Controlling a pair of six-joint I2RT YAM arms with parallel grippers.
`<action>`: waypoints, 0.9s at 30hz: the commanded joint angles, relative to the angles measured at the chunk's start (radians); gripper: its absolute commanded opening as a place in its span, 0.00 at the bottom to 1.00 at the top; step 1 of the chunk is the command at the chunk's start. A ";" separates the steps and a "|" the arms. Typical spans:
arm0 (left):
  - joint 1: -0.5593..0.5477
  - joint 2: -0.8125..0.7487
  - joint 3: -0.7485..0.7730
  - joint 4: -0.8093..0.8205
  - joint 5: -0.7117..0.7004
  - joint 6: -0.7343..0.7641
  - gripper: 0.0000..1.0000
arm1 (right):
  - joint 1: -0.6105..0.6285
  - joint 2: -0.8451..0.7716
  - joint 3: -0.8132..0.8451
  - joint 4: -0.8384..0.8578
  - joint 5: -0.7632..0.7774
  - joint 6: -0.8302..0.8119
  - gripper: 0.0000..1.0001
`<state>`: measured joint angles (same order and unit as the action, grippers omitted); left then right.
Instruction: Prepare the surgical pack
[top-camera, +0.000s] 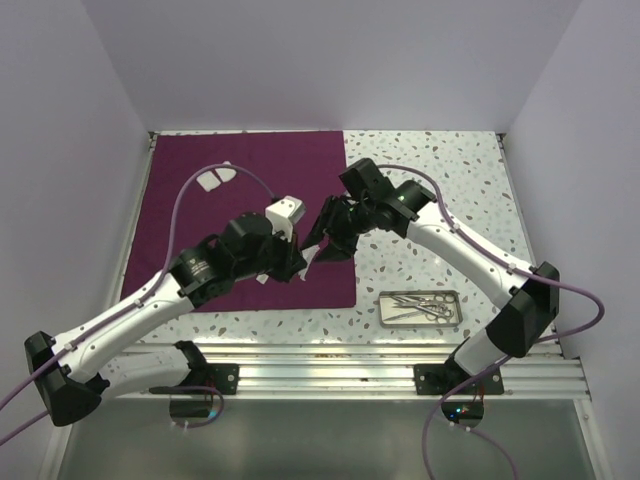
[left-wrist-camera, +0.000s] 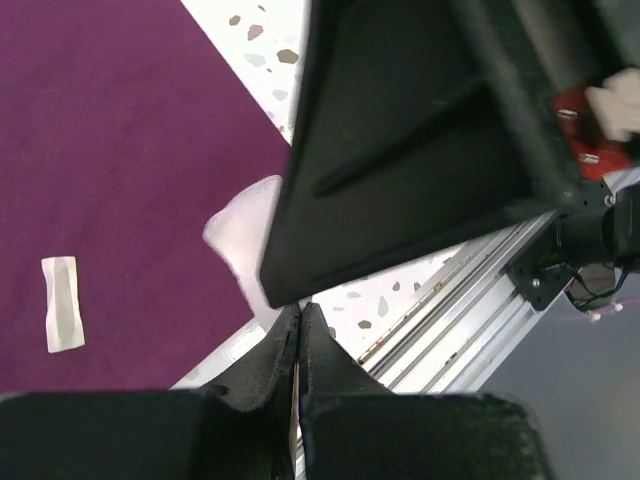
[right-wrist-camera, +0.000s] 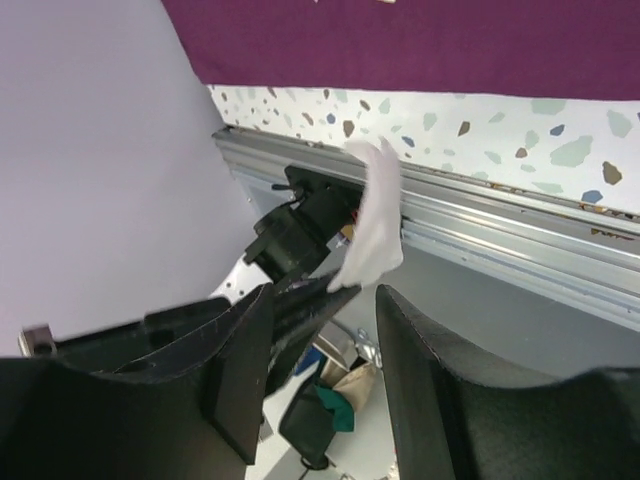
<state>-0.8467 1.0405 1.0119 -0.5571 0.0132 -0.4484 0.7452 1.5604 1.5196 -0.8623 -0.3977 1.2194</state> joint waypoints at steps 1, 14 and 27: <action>-0.018 -0.002 0.051 0.034 -0.010 0.048 0.00 | 0.003 0.015 0.042 -0.021 0.060 0.040 0.49; -0.023 0.001 0.045 0.037 0.007 0.088 0.00 | 0.003 0.052 0.019 0.005 0.060 0.088 0.42; -0.017 0.001 0.019 0.075 -0.010 0.085 0.52 | -0.041 -0.086 -0.231 0.106 0.056 0.175 0.00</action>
<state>-0.8654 1.0657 1.0199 -0.5396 0.0242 -0.3676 0.7357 1.5425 1.3380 -0.7933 -0.3542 1.3575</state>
